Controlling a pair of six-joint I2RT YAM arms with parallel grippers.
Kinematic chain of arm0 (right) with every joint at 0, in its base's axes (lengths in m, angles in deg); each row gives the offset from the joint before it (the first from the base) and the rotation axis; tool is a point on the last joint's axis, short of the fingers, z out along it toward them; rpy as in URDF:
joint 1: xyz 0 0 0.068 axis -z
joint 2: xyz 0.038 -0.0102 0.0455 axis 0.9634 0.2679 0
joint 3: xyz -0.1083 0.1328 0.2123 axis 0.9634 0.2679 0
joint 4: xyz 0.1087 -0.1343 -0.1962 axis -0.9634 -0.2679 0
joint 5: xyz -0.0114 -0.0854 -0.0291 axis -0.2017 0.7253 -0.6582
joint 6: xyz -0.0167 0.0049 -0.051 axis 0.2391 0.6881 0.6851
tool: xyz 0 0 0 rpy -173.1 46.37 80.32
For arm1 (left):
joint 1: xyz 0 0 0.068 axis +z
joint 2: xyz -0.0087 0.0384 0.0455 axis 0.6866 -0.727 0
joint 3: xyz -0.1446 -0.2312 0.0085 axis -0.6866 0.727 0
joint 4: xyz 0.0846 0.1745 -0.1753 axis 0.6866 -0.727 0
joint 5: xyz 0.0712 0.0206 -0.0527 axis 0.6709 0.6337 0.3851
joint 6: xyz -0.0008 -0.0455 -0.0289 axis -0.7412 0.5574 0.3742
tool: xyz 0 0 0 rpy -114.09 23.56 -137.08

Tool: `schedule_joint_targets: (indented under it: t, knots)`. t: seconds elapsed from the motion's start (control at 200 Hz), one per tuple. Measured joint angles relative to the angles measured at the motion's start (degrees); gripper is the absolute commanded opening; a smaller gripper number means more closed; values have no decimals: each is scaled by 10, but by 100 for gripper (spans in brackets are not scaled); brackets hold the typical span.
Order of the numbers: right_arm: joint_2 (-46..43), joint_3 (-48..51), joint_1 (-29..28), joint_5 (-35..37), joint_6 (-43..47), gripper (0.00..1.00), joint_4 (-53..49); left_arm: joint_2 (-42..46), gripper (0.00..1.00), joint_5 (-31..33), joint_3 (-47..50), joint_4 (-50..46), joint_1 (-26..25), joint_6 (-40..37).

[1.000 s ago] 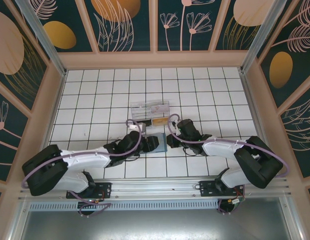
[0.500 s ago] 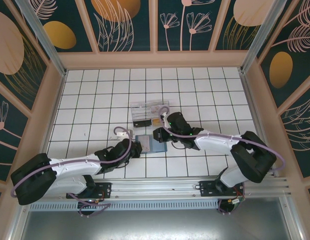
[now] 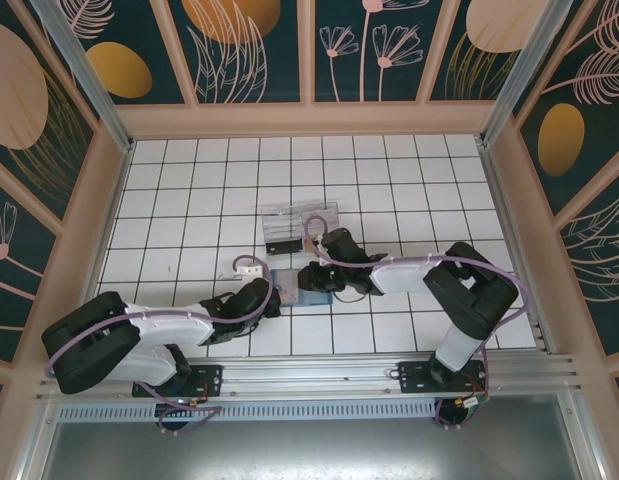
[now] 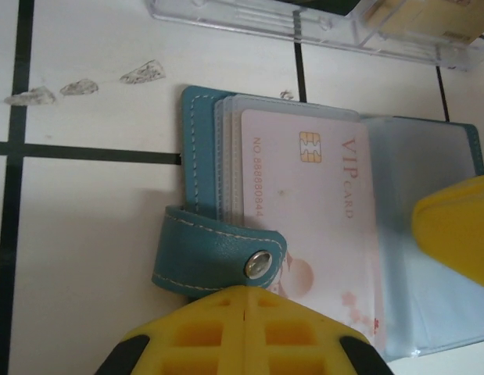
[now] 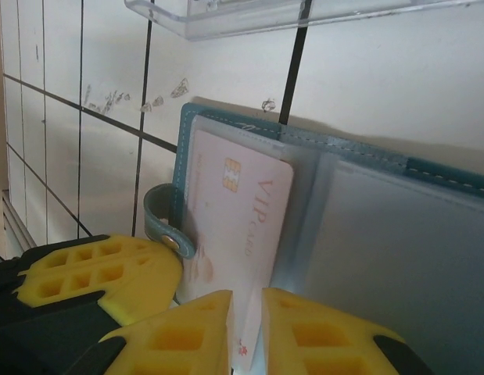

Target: Take the credit cards out of the card holder

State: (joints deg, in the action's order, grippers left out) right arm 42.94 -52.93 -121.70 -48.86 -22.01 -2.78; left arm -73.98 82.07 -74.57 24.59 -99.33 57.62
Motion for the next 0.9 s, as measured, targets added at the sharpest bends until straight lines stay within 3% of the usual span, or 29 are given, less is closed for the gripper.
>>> schedule_joint_targets:
  t: [0.435, 0.901]
  knots:
    - [32, -29, -5, 1, -17, 21, -27, -6, 0, -5, 2, 18, 0, 2]
    - [8, -24, -5, 23, -24, 21, -41, -5, 0, -7, 5, 23, 0, 5]
